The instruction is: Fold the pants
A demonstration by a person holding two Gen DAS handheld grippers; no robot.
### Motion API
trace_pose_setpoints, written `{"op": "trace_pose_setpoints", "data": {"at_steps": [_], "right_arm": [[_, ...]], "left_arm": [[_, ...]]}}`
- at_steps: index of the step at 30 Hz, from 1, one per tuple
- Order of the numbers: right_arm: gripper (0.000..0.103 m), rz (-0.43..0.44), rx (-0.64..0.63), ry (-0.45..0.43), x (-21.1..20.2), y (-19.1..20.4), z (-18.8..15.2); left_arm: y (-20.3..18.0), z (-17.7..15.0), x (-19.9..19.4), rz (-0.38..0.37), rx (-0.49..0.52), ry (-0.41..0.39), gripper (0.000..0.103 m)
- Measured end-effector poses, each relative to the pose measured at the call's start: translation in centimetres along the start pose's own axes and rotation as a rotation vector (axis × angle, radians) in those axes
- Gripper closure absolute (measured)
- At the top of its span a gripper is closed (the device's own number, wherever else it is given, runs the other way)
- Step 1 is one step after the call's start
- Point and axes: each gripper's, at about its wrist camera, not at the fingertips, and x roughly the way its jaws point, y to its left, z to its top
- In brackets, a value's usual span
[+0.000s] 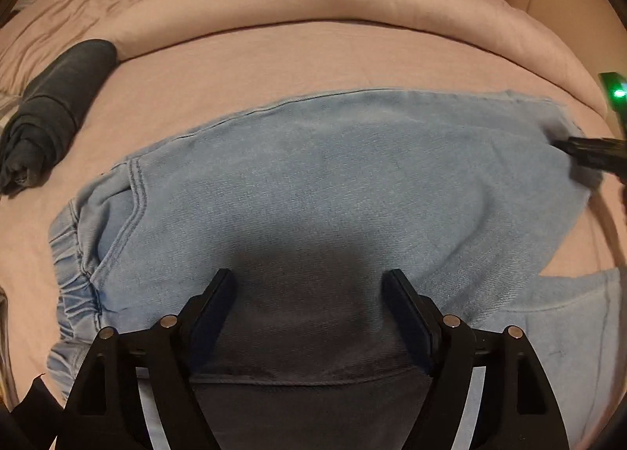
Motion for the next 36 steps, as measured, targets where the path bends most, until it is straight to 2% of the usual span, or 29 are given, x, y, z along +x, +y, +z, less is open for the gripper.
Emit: {"op": "trace_pose_setpoints", "data": {"at_steps": [1,2,4,6,7,10,12,13,16,17,20,21,22,23,24,25,26,27,30,31,32,36], "right_arm": [[0.047,-0.035,0.016,0.035,1.7,-1.0,0.3],[0.043,-0.021,0.078,0.003,1.9,-2.4,0.9],[0.046,-0.048,0.130,0.010,1.6,-3.1,2.9],[0.047,0.027,0.030,-0.072,0.2,-0.9,4.7],[0.049,0.086,-0.078,-0.110,-0.6,1.5,5.9],[0.049,0.225,-0.318,-0.129,-1.1,7.3,8.2],[0.050,0.321,-0.451,-0.075,0.0,11.9,10.1],[0.050,0.343,-0.493,-0.054,0.4,13.6,10.8],[0.048,0.399,-0.569,0.025,2.2,17.4,12.2],[0.048,0.405,-0.592,0.106,3.7,18.6,12.6],[0.047,0.387,-0.611,0.111,4.5,19.8,13.0],[0.050,0.388,-0.595,0.123,4.5,19.9,13.2],[0.059,0.380,-0.599,0.124,4.3,18.8,12.6],[0.074,0.363,-0.627,0.111,4.0,18.8,12.3],[0.082,0.338,-0.661,0.094,3.6,18.9,11.7],[0.091,0.297,-0.696,0.075,3.2,19.5,11.4],[0.094,0.273,-0.712,0.060,2.9,19.8,11.2],[0.095,0.250,-0.721,0.044,2.6,19.8,10.9],[0.096,0.165,-0.726,-0.035,0.9,20.7,11.2],[0.096,0.142,-0.716,-0.064,0.2,20.4,11.2],[0.096,0.120,-0.695,-0.096,-1.0,19.8,11.2],[0.096,0.050,-0.647,-0.250,-5.9,19.1,11.6]], "left_arm": [[0.6,0.5,-0.3,-0.025,0.001,0.017,0.025],[1.4,0.9,-0.8,-0.031,-0.003,0.010,0.025],[3.2,2.0,-1.9,-0.024,-0.014,-0.041,0.025],[6.0,3.8,-2.5,0.019,-0.033,-0.081,0.025],[7.4,4.7,-2.4,0.041,-0.052,-0.080,0.025],[11.7,6.8,-1.1,0.051,-0.116,-0.041,0.025],[14.0,7.3,-0.1,0.051,-0.146,-0.004,0.025],[14.7,7.5,0.3,0.054,-0.154,0.002,0.025],[16.5,7.6,1.7,-0.054,-0.155,0.068,0.025],[16.6,7.7,2.1,-0.061,-0.137,0.079,0.025],[16.7,8.2,3.0,-0.042,-0.088,0.096,0.027],[16.1,8.0,3.1,-0.031,-0.069,0.090,0.033],[15.4,7.8,3.1,-0.003,-0.038,0.080,0.045],[14.5,6.9,2.5,0.019,-0.027,0.067,0.055],[14.5,6.9,2.2,0.044,-0.032,0.045,0.068],[14.7,6.9,1.9,0.029,-0.055,0.032,0.070],[15.2,6.7,1.4,0.011,-0.086,0.010,0.073],[15.5,6.7,0.7,-0.001,-0.104,-0.015,0.076],[14.2,6.4,-1.1,0.018,-0.061,-0.077,0.085],[13.5,6.2,-2.2,0.032,-0.043,-0.105,0.086],[14.5,5.9,-3.4,0.037,-0.031,-0.126,0.086],[13.5,3.8,-9.2,0.069,0.051,-0.275,0.086]]}}
